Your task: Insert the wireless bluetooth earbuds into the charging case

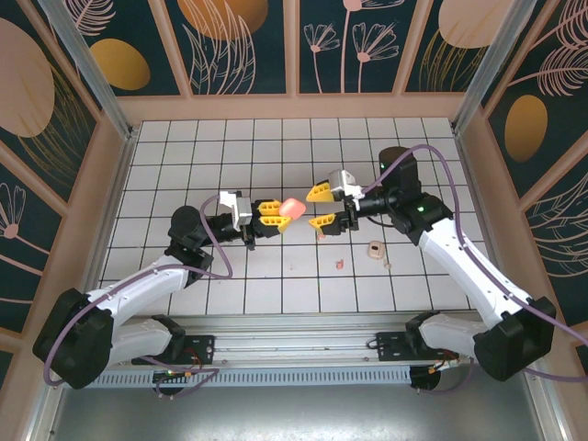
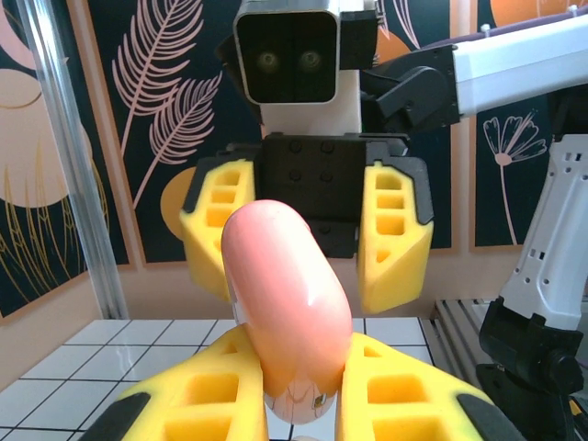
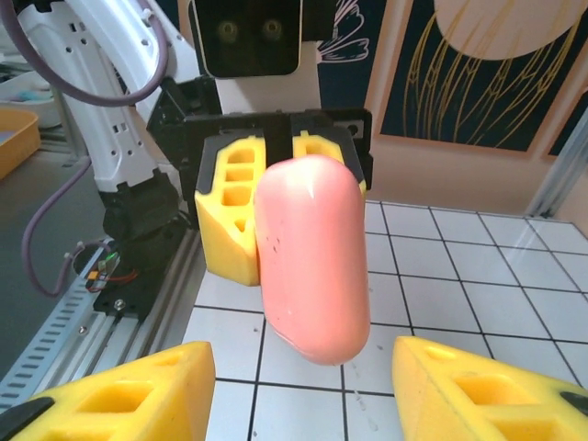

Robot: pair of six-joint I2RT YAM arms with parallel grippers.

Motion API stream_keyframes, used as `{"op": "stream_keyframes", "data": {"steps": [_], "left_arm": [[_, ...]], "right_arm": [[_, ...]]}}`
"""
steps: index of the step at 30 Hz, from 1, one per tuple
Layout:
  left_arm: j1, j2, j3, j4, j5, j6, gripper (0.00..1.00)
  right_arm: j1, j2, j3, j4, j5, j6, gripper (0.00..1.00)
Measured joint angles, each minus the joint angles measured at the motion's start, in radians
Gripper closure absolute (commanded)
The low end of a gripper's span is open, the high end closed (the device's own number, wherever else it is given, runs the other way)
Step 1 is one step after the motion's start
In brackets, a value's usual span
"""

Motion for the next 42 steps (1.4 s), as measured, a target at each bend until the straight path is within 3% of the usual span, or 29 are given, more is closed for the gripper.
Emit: {"op": "stream_keyframes", "data": {"steps": [11, 17, 22, 25, 29, 32, 36, 42], "left_arm": [[-0.001, 0.020, 0.028, 0.004, 0.019, 0.000, 0.85], [-0.002, 0.020, 0.036, 0.004, 0.038, 0.000, 0.86], [-0.006, 0.020, 0.040, 0.004, 0.045, 0.000, 0.86], [-0.006, 0.020, 0.041, 0.004, 0.054, 0.000, 0.85], [-0.006, 0.020, 0.041, 0.000, 0.059, 0.008, 0.72], [-0.006, 0.014, 0.045, -0.042, 0.035, 0.031, 0.51], [-0.006, -0.003, 0.058, -0.197, -0.015, 0.097, 0.48], [-0.006, -0.063, 0.087, -0.469, -0.113, 0.238, 0.46]], "right_arm": [[0.015, 0.103, 0.104, -0.114, -0.070, -0.115, 0.56], [0.025, 0.120, 0.117, -0.147, -0.088, -0.145, 0.67], [0.028, 0.127, 0.128, -0.159, -0.103, -0.156, 0.68], [0.027, 0.129, 0.129, -0.162, -0.108, -0.158, 0.76], [0.026, 0.129, 0.134, -0.181, -0.106, -0.162, 0.84], [0.029, 0.129, 0.134, -0.187, -0.084, -0.163, 0.87], [0.037, 0.111, 0.122, -0.190, -0.004, -0.160, 0.86], [0.042, 0.016, 0.045, -0.195, 0.229, -0.146, 0.86]]}}
